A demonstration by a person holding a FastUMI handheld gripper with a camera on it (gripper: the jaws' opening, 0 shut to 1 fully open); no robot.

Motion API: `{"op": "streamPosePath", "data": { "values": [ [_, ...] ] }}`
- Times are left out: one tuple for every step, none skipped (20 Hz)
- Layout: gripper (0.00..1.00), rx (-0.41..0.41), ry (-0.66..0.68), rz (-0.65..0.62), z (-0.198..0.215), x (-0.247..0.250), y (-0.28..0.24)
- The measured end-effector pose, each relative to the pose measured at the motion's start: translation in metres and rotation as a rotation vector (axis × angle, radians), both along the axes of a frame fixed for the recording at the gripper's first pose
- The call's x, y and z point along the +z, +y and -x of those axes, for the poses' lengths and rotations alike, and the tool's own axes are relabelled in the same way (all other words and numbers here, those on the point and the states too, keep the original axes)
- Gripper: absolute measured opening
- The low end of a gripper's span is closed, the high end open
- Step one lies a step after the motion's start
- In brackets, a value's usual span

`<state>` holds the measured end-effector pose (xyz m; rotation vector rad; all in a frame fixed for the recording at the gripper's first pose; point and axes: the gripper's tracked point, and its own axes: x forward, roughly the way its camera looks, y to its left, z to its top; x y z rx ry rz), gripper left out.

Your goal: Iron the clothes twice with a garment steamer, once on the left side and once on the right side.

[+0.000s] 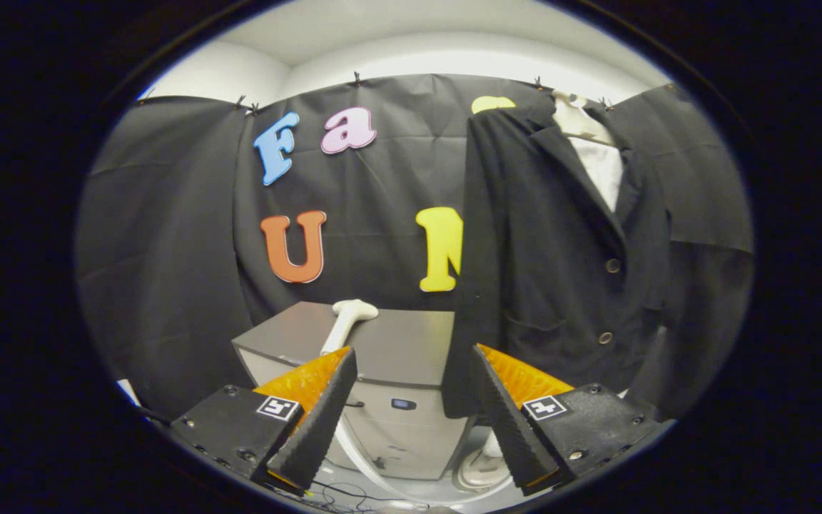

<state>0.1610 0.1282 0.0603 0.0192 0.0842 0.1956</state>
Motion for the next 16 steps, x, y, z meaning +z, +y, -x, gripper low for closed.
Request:
{"op": "streamPosePath", "data": {
  "values": [
    [0.99,0.016,0.016,0.004,-0.016,0.000,0.013],
    [0.99,0.034,0.033,0.007,-0.033,0.000,0.027],
    [0.99,0.057,0.050,0.009,-0.050,0.000,0.044],
    [0.99,0.077,0.073,0.012,-0.067,-0.003,0.060],
    [0.99,0.096,0.094,0.017,-0.084,-0.007,0.076],
    [0.99,0.111,0.115,0.023,-0.098,-0.014,0.089],
    [0.99,0.123,0.132,0.029,-0.112,-0.018,0.103],
    [0.99,0.132,0.143,0.040,-0.128,-0.022,0.116],
    [0.99,0.138,0.166,0.057,-0.144,-0.028,0.129],
    [0.99,0.144,0.193,0.065,-0.158,-0.035,0.141],
    [0.99,0.145,0.225,0.065,-0.174,-0.043,0.152],
    [0.99,0.137,0.269,0.075,-0.190,-0.053,0.161],
    [0.99,0.136,0.296,0.087,-0.204,-0.059,0.167],
    [0.99,0.128,0.316,0.089,-0.214,-0.065,0.172],
    [0.98,0.123,0.345,0.091,-0.222,-0.070,0.175],
    [0.98,0.115,0.367,0.092,-0.229,-0.075,0.176]
  ]
}}
